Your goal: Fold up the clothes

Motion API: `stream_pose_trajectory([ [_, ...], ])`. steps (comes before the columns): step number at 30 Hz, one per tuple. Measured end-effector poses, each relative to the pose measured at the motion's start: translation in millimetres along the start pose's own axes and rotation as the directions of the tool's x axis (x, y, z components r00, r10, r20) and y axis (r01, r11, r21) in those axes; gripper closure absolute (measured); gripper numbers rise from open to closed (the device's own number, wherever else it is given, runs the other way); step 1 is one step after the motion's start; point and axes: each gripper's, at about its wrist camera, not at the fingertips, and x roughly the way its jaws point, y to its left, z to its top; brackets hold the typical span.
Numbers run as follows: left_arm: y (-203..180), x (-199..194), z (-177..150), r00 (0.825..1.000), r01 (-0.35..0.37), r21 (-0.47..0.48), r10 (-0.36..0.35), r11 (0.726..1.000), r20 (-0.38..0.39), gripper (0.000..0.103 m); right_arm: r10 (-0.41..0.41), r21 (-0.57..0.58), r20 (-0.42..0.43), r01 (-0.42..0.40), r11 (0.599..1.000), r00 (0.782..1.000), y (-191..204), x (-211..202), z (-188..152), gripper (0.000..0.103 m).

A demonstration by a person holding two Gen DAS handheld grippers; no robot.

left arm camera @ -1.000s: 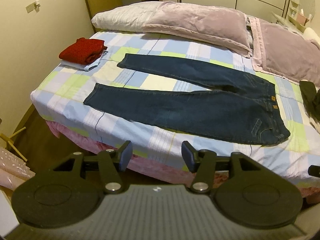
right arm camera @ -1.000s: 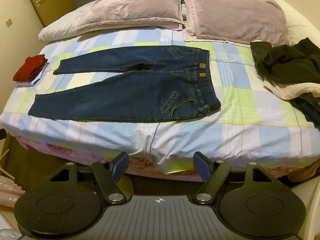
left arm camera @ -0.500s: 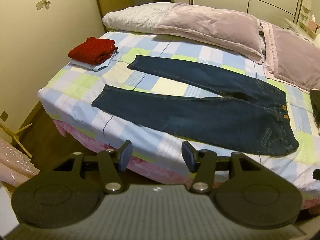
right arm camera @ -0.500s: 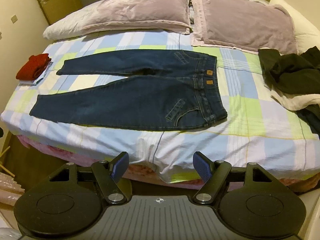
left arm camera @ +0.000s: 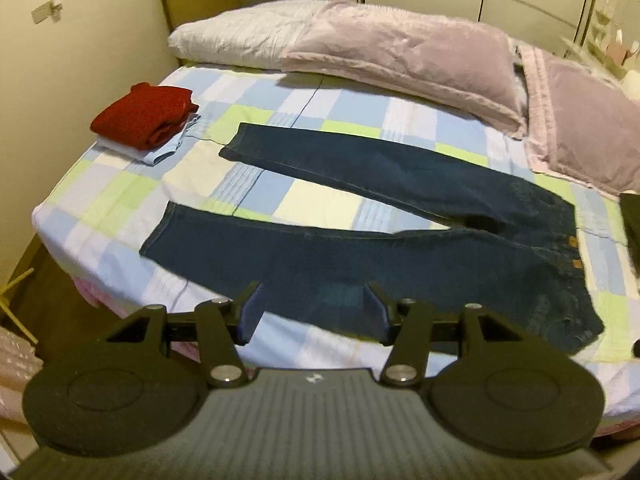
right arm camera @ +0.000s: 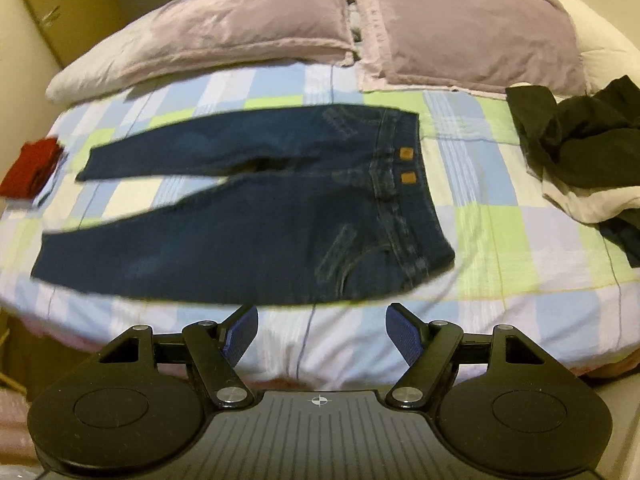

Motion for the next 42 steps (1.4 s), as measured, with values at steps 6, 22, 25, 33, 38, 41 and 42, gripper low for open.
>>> stream_pose_trajectory([
  [6,33,60,68,0.999,0.014,0.029,-0.012,0.999,-0.052,0.053,-0.039,0.076,-0.004,0.039,0.996,0.999,-1,30,46,0.029],
  [22,9,205,141,0.956,0.2,0.249,-0.133,0.948,-0.26,0.054,-0.154,0.232,-0.15,0.186,0.955,0.977,42,106,85,0.029],
  [25,7,219,141,0.95,0.211,0.256,-0.136,0.943,-0.28,0.054,-0.167,0.255,-0.174,0.208,0.944,0.97,38,118,84,0.029],
  [33,12,255,139,0.943,0.201,0.256,-0.116,0.946,-0.312,0.055,-0.178,0.285,-0.185,0.226,0.932,0.967,13,153,87,0.029],
  [38,12,274,131,0.943,0.226,0.228,-0.155,0.947,-0.293,0.056,-0.153,0.258,-0.143,0.186,0.948,0.978,-6,183,103,0.029],
  [41,4,291,118,0.937,0.236,0.214,-0.164,0.948,-0.308,0.057,-0.135,0.216,-0.128,0.16,0.963,0.983,-16,208,114,0.029],
  [42,1,297,114,0.936,0.241,0.207,-0.17,0.948,-0.309,0.058,-0.127,0.2,-0.127,0.151,0.968,0.984,-20,216,117,0.029],
])
